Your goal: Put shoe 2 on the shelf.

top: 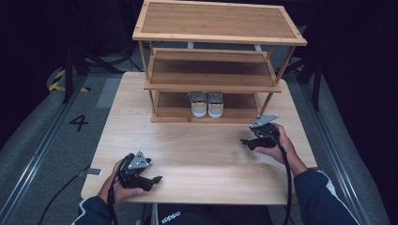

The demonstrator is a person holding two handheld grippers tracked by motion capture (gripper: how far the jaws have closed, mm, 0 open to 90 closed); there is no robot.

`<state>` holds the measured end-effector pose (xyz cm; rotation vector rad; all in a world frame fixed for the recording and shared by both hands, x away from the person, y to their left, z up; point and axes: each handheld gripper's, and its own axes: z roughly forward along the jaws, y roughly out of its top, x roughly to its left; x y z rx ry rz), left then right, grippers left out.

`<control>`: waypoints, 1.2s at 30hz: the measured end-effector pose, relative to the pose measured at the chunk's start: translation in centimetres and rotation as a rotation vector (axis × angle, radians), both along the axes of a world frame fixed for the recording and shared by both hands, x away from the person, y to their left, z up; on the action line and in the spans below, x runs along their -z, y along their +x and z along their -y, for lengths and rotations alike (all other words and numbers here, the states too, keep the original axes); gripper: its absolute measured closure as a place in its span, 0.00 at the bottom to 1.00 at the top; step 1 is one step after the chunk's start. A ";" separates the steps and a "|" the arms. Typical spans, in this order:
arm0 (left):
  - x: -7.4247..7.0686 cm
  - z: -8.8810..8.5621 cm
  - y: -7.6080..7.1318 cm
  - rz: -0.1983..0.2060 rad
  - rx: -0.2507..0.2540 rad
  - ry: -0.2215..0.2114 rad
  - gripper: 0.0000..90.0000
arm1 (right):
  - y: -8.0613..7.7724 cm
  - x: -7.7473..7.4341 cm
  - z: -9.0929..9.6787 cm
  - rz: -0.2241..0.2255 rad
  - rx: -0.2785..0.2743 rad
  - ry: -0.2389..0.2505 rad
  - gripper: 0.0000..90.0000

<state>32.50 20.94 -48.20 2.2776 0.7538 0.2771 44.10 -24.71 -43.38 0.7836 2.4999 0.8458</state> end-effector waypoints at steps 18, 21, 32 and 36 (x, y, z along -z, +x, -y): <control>0.0 0.1 0.1 0.002 -0.005 -0.004 0.23 | -4.7 1.4 4.8 -0.018 -0.002 -0.014 0.34; 0.0 0.1 0.1 0.002 -0.006 -0.002 0.23 | -5.5 1.7 5.7 -0.014 -0.003 -0.006 0.34; 0.0 0.1 0.1 0.001 -0.008 -0.002 0.23 | -8.1 2.7 8.7 0.004 0.003 0.020 0.31; 0.0 0.1 0.1 0.001 -0.011 -0.003 0.23 | -8.9 3.3 9.8 -0.005 0.010 0.032 0.30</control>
